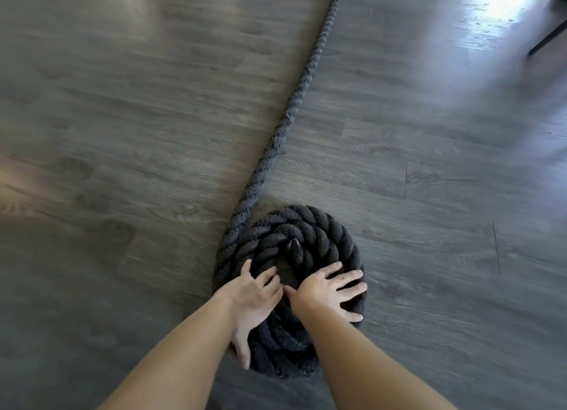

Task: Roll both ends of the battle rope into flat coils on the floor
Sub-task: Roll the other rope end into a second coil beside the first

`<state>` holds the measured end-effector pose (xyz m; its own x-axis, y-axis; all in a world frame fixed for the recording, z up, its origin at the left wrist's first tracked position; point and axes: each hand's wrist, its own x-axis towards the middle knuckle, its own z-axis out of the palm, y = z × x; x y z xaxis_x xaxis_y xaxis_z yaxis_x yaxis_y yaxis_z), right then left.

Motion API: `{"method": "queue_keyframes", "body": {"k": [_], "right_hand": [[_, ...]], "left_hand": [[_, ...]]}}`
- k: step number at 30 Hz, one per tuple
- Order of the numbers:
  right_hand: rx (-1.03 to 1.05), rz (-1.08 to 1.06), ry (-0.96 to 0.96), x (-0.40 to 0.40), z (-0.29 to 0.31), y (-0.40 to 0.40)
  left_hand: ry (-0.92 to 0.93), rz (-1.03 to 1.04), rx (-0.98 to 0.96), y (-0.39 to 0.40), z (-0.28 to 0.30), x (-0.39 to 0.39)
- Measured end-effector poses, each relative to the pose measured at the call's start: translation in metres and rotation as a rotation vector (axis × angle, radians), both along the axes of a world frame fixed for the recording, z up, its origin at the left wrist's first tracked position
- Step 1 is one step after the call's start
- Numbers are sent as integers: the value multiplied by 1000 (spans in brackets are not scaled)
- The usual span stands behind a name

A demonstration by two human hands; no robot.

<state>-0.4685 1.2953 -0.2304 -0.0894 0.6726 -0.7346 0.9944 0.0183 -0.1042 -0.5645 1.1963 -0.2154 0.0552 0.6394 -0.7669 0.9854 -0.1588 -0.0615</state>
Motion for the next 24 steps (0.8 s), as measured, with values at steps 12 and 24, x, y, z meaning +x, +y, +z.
{"method": "queue_keyframes", "body": {"k": [12, 24], "right_hand": [[41, 298, -60, -33, 0, 55], [52, 491, -97, -49, -2, 86]], "left_hand": [[-15, -12, 92, 36, -5, -19], [31, -349, 166, 50, -11, -112]]}}
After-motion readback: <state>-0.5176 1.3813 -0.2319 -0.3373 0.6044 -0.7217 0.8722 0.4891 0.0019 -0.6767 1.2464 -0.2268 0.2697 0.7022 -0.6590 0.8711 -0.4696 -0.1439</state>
